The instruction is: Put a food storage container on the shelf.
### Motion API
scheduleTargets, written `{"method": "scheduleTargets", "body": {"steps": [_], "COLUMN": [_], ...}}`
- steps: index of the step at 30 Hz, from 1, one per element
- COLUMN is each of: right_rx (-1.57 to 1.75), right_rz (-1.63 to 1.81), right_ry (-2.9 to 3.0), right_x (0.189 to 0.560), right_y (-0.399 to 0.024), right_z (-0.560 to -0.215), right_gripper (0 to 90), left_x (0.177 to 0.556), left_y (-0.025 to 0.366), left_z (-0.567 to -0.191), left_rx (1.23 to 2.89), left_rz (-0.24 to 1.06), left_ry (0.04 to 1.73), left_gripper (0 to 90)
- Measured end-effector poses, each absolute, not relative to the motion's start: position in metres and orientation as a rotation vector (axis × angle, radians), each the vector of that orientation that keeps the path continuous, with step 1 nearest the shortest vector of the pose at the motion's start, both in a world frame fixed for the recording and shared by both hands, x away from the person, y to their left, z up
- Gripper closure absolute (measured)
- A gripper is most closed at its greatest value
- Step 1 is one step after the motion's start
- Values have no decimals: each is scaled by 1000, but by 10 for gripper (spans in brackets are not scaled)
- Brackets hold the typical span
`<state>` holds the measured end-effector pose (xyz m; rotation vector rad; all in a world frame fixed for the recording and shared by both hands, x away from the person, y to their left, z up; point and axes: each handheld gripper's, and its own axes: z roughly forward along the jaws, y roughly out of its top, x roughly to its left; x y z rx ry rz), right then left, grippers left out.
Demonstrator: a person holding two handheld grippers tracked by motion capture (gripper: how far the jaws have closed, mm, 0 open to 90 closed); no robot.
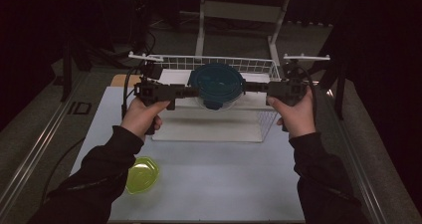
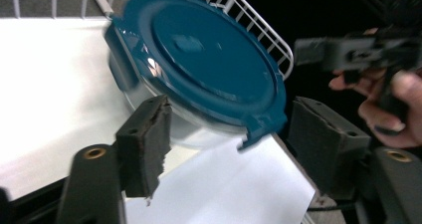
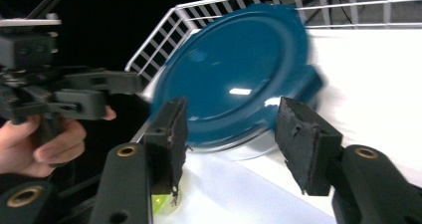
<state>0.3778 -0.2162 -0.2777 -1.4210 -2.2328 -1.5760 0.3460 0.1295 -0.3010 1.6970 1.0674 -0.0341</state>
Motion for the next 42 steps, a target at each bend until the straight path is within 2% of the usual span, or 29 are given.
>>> {"method": "scheduleTargets", "body": {"steps": [4, 6, 8, 10, 12, 14, 15, 17, 25, 42], "right_rx": [-1335, -1287, -1241, -1202, -1187, -1182, -1178, -1181, -1222, -1325], "right_rz": [-1597, -1599, -1582, -1558, -1542, -1535, -1525, -1523, -1491, -1485], "right_ry": [-2284, -2292, -2303, -2328, -2350, -2365, -2382, -2387, -2436, -2429], "right_x": [357, 348, 341, 336, 332, 330, 329, 327, 332, 349], "right_y": [-203, -195, -185, -175, -166, -162, -154, -149, -130, -135], "right_z": [-275, -277, -281, -286, -291, -293, -297, -300, -309, -312], "right_gripper": [489, 511, 537, 567, 643, 676, 783, 891, 899, 900], "left_x": [331, 324, 317, 312, 307, 301, 298, 292, 273, 260], "left_y": [128, 127, 128, 129, 131, 134, 135, 137, 143, 144], "left_z": [-309, -312, -315, -318, -321, -325, -326, -330, -346, -364], "left_rx": [1701, 1714, 1709, 1721, 1723, 1721, 1728, 1736, 1765, 1781], "left_rz": [13, 78, 119, 152, 172, 207, 217, 237, 299, 317], "left_ry": [997, 975, 962, 944, 933, 924, 914, 907, 892, 872], "left_gripper": [228, 158, 128, 37, 13, 13, 13, 13, 13, 13]}}
